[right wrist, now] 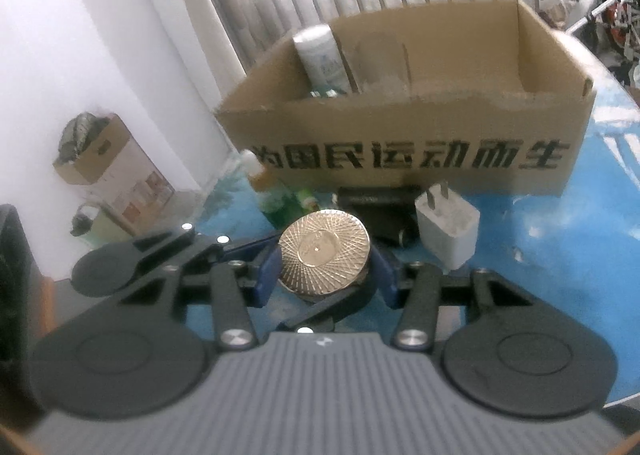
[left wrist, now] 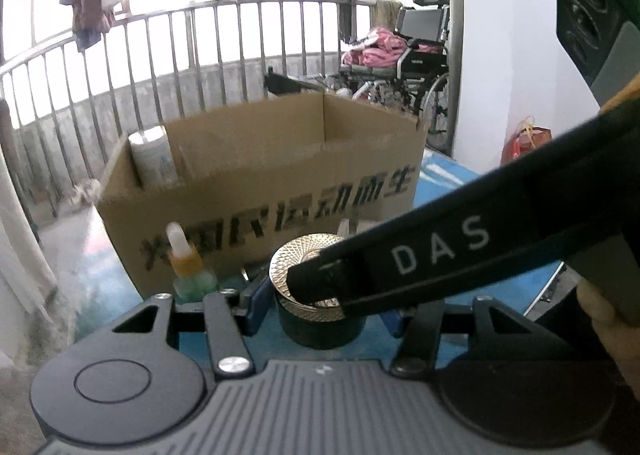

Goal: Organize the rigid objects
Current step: 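Carry the gold-lidded jar into the box and open the right tool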

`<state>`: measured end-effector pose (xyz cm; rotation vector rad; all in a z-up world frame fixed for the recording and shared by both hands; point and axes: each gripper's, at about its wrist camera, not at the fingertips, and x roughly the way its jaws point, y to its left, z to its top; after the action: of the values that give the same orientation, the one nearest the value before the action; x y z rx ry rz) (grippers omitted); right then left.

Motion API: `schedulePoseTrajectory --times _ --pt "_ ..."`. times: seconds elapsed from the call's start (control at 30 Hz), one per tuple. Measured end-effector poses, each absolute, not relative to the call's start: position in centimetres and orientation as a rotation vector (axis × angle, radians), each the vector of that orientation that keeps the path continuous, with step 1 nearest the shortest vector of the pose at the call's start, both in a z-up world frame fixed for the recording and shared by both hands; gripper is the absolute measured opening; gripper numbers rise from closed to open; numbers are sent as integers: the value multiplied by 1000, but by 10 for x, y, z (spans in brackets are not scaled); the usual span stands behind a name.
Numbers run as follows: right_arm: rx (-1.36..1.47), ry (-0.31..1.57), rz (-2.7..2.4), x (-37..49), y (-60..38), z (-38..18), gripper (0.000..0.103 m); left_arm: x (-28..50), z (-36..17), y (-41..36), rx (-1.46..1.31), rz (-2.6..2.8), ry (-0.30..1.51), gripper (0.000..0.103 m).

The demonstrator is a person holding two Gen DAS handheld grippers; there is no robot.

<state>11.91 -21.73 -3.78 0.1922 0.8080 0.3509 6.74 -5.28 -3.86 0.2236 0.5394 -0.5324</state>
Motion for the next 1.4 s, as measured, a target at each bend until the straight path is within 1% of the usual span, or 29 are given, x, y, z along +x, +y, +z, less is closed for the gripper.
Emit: schedulePoseTrajectory --times 0.2,0.37,0.5,0.6,0.7,0.8,1.03,1.2,1.4 --pt "183 688 389 103 -223 12 49 61 17 -58 244 -510 444 56" --pt "149 595 415 112 -232 60 49 88 62 -64 254 -546 397 56" --pt "162 593 434 148 -245 90 49 136 86 -70 244 -579 451 56" --pt "202 650 439 186 -257 98 49 187 86 -73 218 -612 563 56" --pt "234 753 433 235 -264 91 50 235 72 -75 198 -628 701 56" --pt "294 882 433 285 -273 72 49 273 48 -76 163 -629 824 56" --pt "371 1127 414 362 -281 4 49 334 -11 -72 120 -619 1057 56" --pt "409 1207 415 383 -282 -28 48 361 -29 -77 130 -592 1137 56" --pt "396 1227 413 392 -283 -40 47 374 -42 -87 151 -586 1206 56"
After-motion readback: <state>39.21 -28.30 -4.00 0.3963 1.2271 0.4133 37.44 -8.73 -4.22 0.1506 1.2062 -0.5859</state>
